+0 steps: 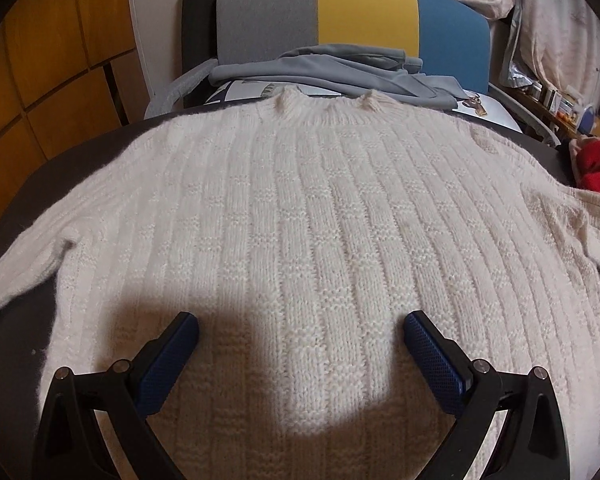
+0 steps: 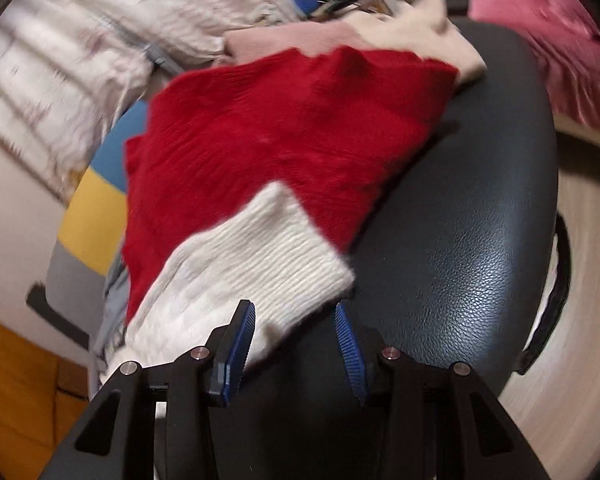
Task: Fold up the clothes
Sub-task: 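Grasp the other cream sleeve cuff lying on the red sweater with the right gripper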
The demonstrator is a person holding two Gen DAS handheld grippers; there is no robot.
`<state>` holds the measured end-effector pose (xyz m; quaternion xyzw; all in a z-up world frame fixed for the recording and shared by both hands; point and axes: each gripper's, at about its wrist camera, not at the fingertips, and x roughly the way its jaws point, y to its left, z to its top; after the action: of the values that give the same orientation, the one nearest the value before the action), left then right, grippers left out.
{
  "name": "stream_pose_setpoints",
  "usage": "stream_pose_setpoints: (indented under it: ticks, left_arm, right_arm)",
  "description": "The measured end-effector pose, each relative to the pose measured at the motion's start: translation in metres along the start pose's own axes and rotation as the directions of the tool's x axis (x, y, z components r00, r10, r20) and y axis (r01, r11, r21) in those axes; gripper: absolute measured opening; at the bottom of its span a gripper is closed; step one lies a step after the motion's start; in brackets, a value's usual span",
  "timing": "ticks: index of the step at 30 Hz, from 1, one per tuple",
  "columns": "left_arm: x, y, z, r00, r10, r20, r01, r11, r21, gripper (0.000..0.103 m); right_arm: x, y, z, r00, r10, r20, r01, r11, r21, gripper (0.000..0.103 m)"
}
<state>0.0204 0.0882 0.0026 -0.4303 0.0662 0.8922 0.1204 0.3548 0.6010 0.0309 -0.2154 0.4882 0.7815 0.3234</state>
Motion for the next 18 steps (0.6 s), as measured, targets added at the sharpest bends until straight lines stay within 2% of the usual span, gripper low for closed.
stream_pose_setpoints:
  ticks: [5, 12, 13, 15, 18]
  left_arm:
    - [-0.001, 0.002, -0.002, 1.0, -0.004, -0.003, 0.003, 1.0, -0.013, 0.103]
    - [-0.008, -0.003, -0.001, 0.999, 0.03, -0.016, -0.03, 1.0, -0.005, 0.103]
    - [-0.011, -0.004, -0.001, 0.999, 0.033, -0.019, -0.033, 0.999, -0.007, 0.103]
    - [-0.019, -0.004, -0.005, 1.0, 0.029, -0.001, -0.029, 0.999, -0.017, 0.103]
    - [-0.031, -0.006, -0.014, 1.0, 0.005, 0.022, -0.004, 1.0, -0.022, 0.103]
  right_arm:
    - [0.016, -0.011, 0.007, 1.0, 0.02, -0.005, -0.019, 0.998, 0.062, 0.043]
    - [0.031, -0.02, 0.011, 0.994, 0.106, 0.015, -0.107, 0.983, 0.152, 0.042]
    - [0.031, -0.019, 0.012, 0.993, 0.113, 0.019, -0.115, 0.982, 0.151, 0.04]
    - [0.029, -0.014, 0.015, 0.994, 0.108, 0.017, -0.109, 0.986, 0.126, 0.025]
    - [0.018, -0.008, 0.019, 0.993, 0.111, 0.031, -0.114, 0.988, 0.106, 0.011]
